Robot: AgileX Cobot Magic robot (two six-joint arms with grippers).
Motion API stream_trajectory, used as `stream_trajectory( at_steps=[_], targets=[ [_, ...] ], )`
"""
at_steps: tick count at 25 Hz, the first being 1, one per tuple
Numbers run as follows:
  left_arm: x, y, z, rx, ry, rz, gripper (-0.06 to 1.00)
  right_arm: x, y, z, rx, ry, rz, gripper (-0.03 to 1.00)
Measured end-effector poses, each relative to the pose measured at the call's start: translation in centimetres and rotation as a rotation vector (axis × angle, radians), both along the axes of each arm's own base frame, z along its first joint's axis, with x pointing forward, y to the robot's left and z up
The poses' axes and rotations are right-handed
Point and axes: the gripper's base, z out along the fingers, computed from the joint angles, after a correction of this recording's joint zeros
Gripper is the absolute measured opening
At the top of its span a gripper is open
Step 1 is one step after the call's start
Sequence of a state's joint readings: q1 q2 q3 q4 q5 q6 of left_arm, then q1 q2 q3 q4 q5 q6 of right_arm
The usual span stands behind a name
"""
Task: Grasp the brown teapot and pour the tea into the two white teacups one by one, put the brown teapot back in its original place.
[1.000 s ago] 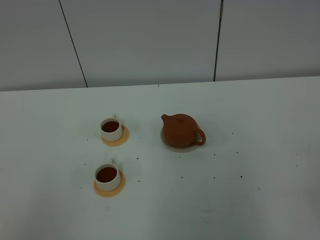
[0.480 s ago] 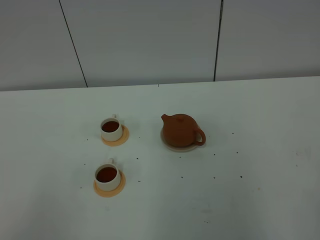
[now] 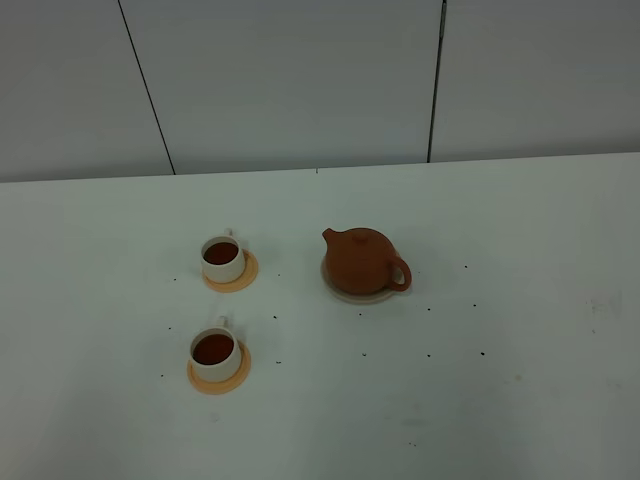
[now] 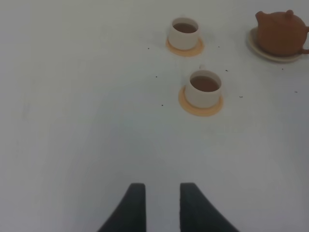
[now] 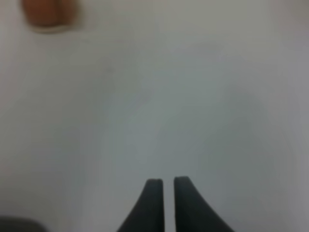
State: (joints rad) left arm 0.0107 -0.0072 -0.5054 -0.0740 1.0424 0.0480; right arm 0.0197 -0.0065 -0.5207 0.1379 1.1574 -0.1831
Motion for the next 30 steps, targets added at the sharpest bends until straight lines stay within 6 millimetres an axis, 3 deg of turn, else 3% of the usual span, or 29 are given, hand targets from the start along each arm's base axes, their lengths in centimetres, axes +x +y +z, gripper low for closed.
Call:
stream_trajectory(
  at_steps=[9,30],
  targets=[
    [0.0,0.0,0.0,0.0,0.0,0.0,0.24,0.77,-0.86,-0.32,0.124,-0.023,-0.174,0.05],
    [0.0,0.0,0.0,0.0,0.0,0.0,0.24,0.85,-0.91,-0.32,0.133,-0.031,-0.185,0.07]
  ],
)
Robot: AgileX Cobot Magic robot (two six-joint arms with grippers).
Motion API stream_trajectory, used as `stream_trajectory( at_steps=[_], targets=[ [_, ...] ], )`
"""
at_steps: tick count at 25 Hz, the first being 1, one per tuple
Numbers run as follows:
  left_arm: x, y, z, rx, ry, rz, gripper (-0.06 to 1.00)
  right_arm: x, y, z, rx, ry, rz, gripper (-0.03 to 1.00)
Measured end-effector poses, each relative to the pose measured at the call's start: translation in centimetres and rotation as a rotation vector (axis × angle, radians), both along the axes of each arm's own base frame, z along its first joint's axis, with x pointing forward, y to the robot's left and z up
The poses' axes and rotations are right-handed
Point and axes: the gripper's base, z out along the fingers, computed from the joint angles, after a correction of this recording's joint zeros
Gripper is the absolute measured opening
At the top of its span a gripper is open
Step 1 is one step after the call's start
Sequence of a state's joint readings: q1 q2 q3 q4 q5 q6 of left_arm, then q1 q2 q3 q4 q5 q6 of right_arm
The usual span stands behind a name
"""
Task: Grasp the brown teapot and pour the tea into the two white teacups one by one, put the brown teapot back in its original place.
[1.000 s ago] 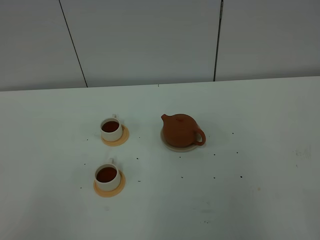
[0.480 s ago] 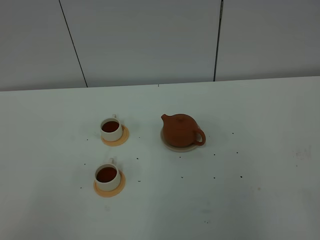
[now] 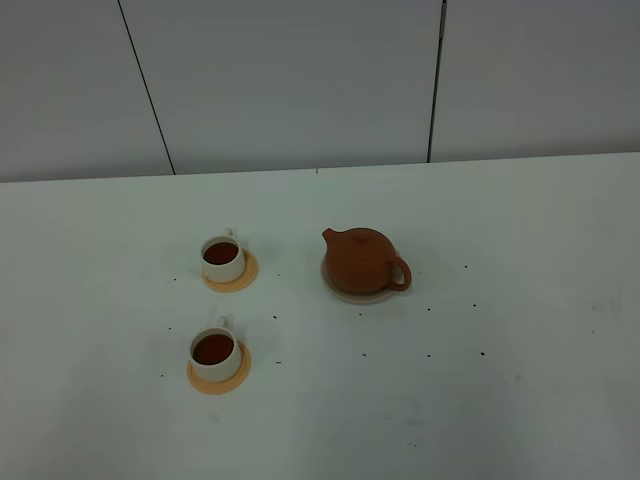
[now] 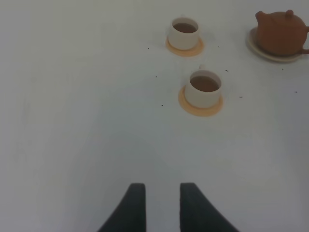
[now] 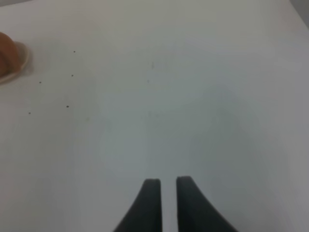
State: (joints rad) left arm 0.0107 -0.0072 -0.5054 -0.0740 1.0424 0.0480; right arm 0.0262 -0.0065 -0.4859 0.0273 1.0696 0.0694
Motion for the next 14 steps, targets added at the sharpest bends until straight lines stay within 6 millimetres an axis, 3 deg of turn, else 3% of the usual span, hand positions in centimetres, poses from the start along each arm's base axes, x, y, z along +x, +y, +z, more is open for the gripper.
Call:
stream_trajectory(
  at_steps=[14],
  targets=[
    [0.0,0.0,0.0,0.0,0.0,0.0,0.24,0.0,0.01,0.0,0.001,0.0,0.001,0.09]
  ],
)
